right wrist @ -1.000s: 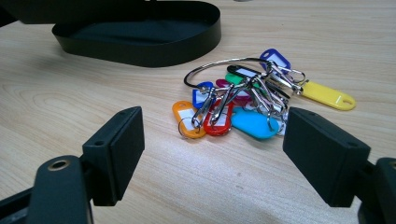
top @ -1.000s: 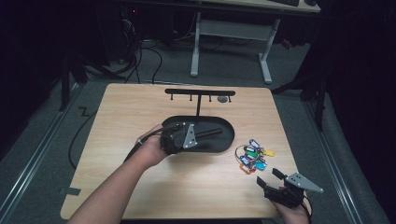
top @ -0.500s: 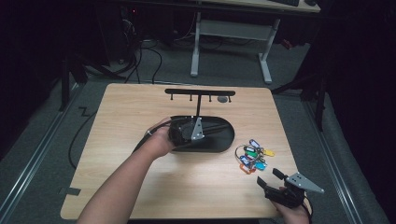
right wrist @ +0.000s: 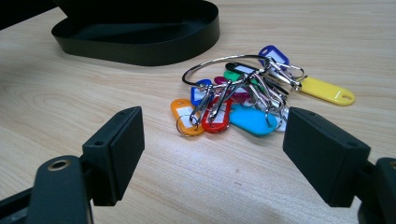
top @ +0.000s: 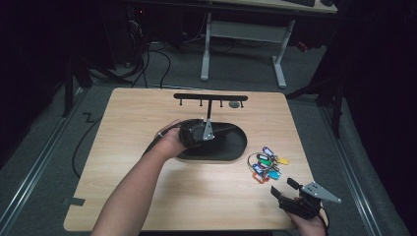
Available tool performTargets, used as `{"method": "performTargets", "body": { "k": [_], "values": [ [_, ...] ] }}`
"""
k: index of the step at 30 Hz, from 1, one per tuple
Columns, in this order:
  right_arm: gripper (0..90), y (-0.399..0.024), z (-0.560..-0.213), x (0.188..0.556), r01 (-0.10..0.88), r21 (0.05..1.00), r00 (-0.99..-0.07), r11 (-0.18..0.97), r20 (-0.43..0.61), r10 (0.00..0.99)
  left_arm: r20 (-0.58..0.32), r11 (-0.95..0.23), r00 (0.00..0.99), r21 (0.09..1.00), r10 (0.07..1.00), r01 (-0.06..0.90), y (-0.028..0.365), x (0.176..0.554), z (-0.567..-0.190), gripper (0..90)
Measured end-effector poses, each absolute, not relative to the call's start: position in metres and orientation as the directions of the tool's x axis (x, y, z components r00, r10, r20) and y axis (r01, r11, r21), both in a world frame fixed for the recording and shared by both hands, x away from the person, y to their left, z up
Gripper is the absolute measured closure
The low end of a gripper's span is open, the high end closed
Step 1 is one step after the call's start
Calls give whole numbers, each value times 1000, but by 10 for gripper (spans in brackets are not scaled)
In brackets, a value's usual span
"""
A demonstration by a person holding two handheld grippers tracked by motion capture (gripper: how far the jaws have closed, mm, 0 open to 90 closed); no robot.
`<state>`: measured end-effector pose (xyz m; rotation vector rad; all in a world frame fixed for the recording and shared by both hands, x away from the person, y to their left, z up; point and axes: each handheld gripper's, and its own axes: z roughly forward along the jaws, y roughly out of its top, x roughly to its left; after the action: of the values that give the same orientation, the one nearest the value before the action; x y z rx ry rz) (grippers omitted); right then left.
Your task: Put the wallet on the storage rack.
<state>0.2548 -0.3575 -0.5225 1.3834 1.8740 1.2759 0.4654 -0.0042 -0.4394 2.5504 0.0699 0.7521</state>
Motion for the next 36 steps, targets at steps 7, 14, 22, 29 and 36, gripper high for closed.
{"method": "performTargets", "body": {
  "k": [7,14,22,29,36],
  "values": [
    [210,-358,-524,256,474,879,-371,52,146,917,498,-883,848,462,184,-80,1,476,-442,741],
    [210,-360,-525,255,477,878,-366,44,153,918,513,-886,843,451,162,-104,4,481,-448,740],
    [210,-358,-524,254,475,879,-368,45,152,917,519,-914,844,394,135,-96,6,481,-460,726],
    [210,-358,-524,254,476,878,-365,45,151,918,507,-920,849,386,151,-67,3,478,-461,693],
    [211,-359,-523,254,473,880,-365,46,148,919,447,-905,873,425,197,-12,1,475,-464,597]
  ]
}}
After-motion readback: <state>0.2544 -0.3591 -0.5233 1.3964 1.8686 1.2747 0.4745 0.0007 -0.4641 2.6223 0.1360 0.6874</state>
